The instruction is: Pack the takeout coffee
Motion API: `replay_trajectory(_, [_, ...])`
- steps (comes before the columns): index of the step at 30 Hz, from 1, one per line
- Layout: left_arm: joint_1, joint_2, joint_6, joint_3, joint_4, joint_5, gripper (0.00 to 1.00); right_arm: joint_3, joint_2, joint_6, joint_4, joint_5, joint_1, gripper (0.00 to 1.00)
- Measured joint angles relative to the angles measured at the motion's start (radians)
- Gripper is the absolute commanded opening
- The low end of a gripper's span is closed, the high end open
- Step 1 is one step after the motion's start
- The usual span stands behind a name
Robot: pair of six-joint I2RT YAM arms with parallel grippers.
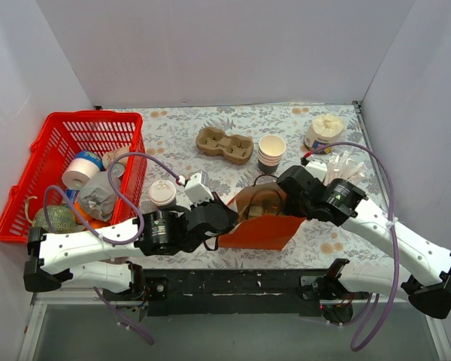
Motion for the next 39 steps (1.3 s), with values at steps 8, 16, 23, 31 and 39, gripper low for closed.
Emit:
replay_trajectory(8, [0.0,0.007,-0.002,-0.018,0.005,0.002,0.0,0.022,0.055,0.004,0.025,0.021,0.027,0.05])
replay_trajectory(16, [0.0,-0.004,-0.003,-0.023,0.002,-0.006,0.0,0.063,0.124,0.018,-0.027,0.054,0.052,0.32])
replay_trajectory(23, [-0.003,-0.008,-0.007,-0.023,0.005,-0.006,0.0,0.062,0.086,0.022,-0.032,0.05,0.061,0.57])
replay_trajectory(31, [-0.006,-0.008,-0.011,-0.023,-0.003,-0.01,0.0,0.138,0.058,-0.078,-0.049,0.054,0.065,0.67])
replay_trajectory(39, [-0.006,-0.008,-0.011,-0.023,-0.01,-0.015,0.0,0.202,0.04,-0.235,0.006,0.042,0.066,0.72])
